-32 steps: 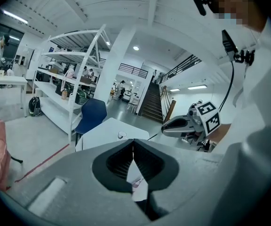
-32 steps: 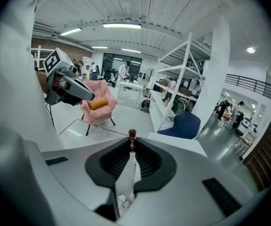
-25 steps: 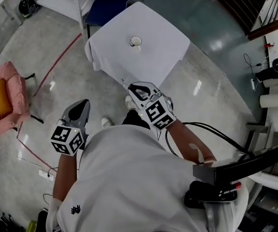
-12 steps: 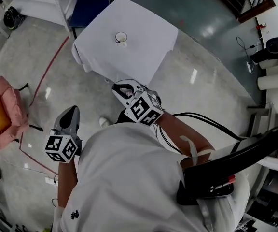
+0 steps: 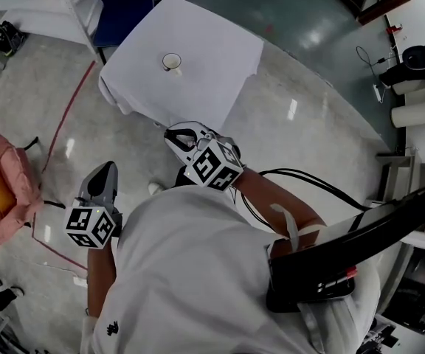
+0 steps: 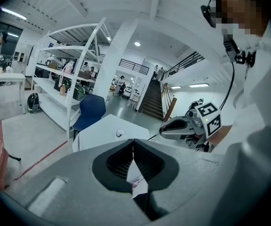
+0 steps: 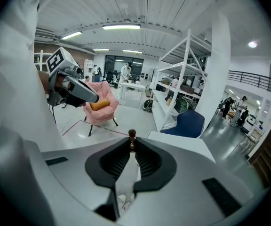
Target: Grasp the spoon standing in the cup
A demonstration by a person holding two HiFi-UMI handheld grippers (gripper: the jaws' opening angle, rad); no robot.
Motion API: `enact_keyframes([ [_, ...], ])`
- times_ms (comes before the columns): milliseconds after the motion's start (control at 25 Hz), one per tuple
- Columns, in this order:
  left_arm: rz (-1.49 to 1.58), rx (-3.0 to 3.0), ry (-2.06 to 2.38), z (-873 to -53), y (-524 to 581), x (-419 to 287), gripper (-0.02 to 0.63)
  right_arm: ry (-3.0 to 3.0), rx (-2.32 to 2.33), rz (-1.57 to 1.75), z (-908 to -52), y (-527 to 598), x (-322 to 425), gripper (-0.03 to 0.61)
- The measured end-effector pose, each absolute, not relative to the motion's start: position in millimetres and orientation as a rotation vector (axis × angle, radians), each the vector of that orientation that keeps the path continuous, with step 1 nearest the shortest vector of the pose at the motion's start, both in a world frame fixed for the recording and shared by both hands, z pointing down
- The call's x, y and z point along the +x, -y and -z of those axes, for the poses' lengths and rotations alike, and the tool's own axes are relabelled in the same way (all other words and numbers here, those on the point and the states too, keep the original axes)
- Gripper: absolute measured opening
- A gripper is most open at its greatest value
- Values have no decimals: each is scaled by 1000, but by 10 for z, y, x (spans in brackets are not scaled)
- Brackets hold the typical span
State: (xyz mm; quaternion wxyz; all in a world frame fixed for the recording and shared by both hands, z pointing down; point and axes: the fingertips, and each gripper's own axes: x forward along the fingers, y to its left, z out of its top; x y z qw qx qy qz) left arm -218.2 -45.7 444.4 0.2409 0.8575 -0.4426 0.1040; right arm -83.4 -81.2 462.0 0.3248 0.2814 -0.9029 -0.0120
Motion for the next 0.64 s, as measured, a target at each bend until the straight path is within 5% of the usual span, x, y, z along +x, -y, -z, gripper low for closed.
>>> enact_keyframes([
  [640,-357,2368,1215,-4374,1498,-1564,12,2389,734,1,-4663,1842,-225,44],
])
